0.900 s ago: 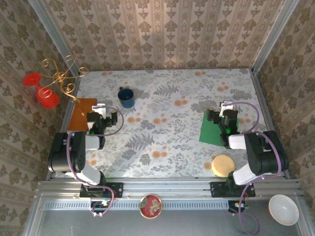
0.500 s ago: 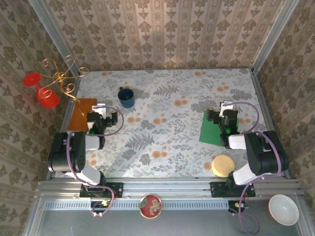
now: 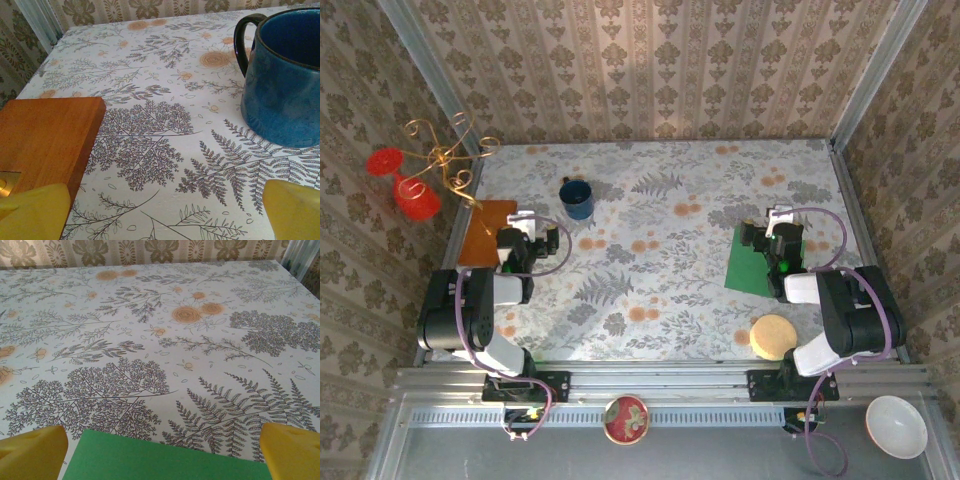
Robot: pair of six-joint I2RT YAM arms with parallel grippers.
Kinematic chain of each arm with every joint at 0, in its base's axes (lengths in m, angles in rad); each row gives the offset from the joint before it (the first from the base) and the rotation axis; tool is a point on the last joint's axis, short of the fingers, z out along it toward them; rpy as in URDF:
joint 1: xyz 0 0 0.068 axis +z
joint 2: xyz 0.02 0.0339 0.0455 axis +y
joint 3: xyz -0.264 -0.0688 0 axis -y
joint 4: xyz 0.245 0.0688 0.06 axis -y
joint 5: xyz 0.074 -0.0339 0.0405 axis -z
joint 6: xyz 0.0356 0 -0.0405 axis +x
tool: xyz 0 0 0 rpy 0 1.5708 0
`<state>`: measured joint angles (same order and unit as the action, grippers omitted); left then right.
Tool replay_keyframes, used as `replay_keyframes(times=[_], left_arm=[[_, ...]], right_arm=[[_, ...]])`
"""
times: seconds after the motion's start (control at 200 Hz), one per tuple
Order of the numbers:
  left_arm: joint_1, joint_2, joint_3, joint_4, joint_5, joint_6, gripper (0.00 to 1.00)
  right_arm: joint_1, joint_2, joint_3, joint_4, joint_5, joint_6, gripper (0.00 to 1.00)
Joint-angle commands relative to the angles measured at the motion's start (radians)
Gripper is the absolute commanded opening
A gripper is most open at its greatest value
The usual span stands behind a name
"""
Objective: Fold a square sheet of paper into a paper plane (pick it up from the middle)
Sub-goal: Move the square sheet of paper to the center of the table.
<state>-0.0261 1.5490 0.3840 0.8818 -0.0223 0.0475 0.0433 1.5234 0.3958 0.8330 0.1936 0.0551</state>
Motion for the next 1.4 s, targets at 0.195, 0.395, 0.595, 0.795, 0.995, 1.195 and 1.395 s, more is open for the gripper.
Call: replay_keyframes(times=[0.195,0.395,0.595,0.795,0.995,1.195,1.395], left_arm=[[-0.056,-0.262,0.108,-0.372,-0.13,-0.018,1.0],[-0.08,-0.398,0.27,-0.756,-0.089,-0.306,1.0],[-0.059,-0.417,0.394,-0.982,0.141,-0.462,1.0],[-0.114,-0.438,0.408,-1.008,0.291,-0.412,1.0],[-0.236,-0.416,0.441,-1.041,0.271,-0.392,0.98],[-0.355,-0.311,0.512,-1.029,0.254,-0.413,0.97],[-0.462,-0.169,0.607,-1.023,0.27,-0.421,0.97]], right_arm=[[-0.006,-0.293,0.069,-0.286,0.056,0.04,1.0],[-0.006,-0.47,0.203,-0.718,0.046,0.301,1.0],[-0.006,-0.432,0.389,-1.113,-0.134,0.463,1.0],[-0.025,-0.267,0.53,-1.419,-0.347,0.509,1.0],[-0.074,-0.175,0.509,-1.516,-0.358,0.51,0.94],[-0.12,-0.067,0.49,-1.489,-0.323,0.503,0.89],[-0.122,0.011,0.512,-1.466,-0.298,0.49,0.89]])
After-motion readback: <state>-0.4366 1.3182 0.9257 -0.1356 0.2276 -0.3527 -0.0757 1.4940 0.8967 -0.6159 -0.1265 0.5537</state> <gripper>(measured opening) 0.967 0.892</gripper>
